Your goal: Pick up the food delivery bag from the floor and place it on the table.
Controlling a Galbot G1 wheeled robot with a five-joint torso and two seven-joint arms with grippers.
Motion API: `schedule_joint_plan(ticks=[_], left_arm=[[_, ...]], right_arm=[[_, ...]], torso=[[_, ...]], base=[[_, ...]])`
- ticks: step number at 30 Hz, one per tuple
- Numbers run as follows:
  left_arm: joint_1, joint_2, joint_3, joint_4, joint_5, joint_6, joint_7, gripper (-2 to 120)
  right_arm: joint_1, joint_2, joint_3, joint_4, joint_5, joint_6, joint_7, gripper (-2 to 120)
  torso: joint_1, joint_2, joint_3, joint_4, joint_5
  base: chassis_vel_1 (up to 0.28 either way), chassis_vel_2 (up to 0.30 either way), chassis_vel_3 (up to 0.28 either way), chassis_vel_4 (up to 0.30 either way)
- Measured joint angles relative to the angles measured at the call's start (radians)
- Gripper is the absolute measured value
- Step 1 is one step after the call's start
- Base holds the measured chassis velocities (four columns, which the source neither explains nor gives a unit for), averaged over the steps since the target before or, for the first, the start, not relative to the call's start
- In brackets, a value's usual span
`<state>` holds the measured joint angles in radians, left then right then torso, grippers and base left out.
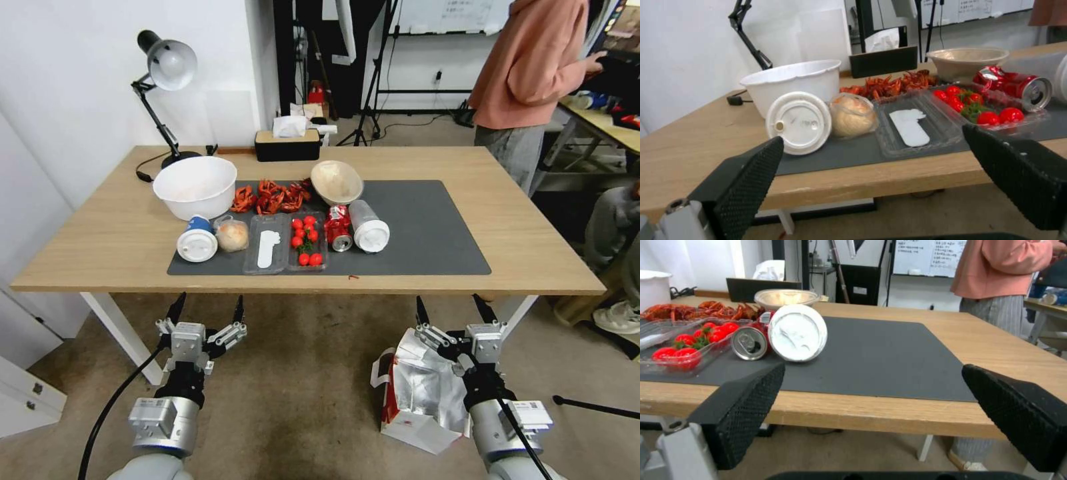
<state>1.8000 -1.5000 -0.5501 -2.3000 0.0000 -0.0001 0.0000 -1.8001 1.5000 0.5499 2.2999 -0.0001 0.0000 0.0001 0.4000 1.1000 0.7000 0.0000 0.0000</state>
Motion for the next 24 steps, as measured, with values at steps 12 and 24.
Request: schedule_joint_plan(ticks=[12,24], left_arm=[[0.0,0.0,0.0,0.0,0.0,0.0,0.0,100],[-0.078,0.158,0.102,-0.011,-0.253,0.108,-0.212,100]], right_arm=[[0.0,0.0,0.0,0.0,0.0,-0.002,0.0,100],[0.046,0.03,-0.016,0.023,0.053,-0.2,-0.079,100]], torso=[[0.0,0.0,0.0,0.0,0.0],[0.0,0.0,0.0,0.0,-0.0001]], base=[[0.0,0.0,0.0,0.0],[0.0,0.0,0.0,0.0]])
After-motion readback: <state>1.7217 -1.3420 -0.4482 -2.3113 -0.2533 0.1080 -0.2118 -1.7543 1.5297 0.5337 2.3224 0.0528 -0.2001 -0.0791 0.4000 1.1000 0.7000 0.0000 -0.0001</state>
